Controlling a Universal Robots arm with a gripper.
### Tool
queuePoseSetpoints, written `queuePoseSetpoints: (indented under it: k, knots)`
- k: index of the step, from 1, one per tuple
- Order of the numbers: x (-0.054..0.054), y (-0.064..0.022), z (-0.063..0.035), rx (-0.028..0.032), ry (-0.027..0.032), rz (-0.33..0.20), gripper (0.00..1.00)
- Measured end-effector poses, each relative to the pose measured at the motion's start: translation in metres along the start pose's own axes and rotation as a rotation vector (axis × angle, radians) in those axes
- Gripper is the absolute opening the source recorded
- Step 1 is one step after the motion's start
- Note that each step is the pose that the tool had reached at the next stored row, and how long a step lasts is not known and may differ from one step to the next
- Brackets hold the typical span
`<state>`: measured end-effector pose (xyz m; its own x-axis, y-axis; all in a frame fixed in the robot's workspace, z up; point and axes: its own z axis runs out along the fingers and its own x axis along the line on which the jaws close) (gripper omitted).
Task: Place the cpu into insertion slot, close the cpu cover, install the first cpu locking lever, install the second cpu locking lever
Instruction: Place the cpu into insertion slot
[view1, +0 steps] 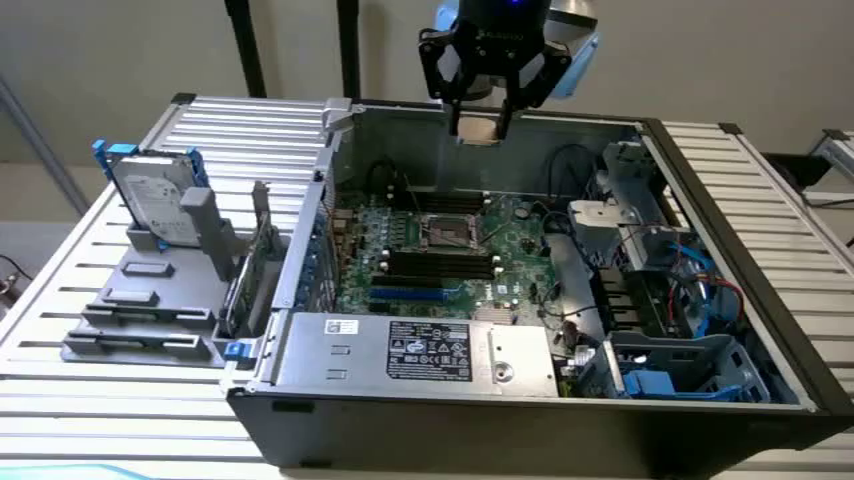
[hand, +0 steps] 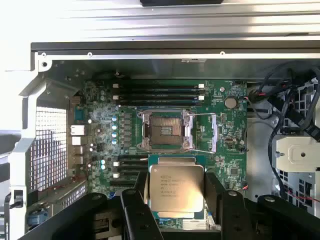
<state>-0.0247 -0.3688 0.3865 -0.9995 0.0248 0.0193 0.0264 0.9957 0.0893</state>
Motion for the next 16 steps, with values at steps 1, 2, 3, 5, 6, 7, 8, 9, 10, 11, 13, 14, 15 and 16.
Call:
queuePoseSetpoints:
  k: [1, 2, 3, 5, 6, 7, 8, 9, 10, 11, 13, 14, 15, 16]
  knots:
    - [0.0, 0.0, 0.0, 0.0, 0.0, 0.0, 0.55]
    - [0.0, 0.0, 0.0, 0.0, 0.0, 0.0, 0.55]
    - [0.0, 0.0, 0.0, 0.0, 0.0, 0.0, 0.55]
    - [0.0, 0.0, 0.0, 0.0, 0.0, 0.0, 0.55]
    - [0.0, 0.0, 0.0, 0.0, 0.0, 0.0, 0.55]
    - [0.0, 0.0, 0.0, 0.0, 0.0, 0.0, 0.55]
    - [0.0, 0.0, 0.0, 0.0, 0.0, 0.0, 0.55]
    - [0.0, 0.0, 0.0, 0.0, 0.0, 0.0, 0.55]
    - [0.0, 0.0, 0.0, 0.0, 0.0, 0.0, 0.55]
    - [0.0, 0.0, 0.0, 0.0, 0.0, 0.0, 0.55]
    - [0.0, 0.0001, 0.0002, 0.0001, -0.0003, 0.0, 0.55]
    - [0.0001, 0.0004, 0.0006, 0.0002, -0.0008, 0.0, 0.55]
    - [0.0003, 0.0011, 0.0014, 0.0001, -0.0017, 0.0, 0.55]
    - [0.0006, 0.0023, 0.0023, -0.0002, -0.0028, 0.0, 0.55]
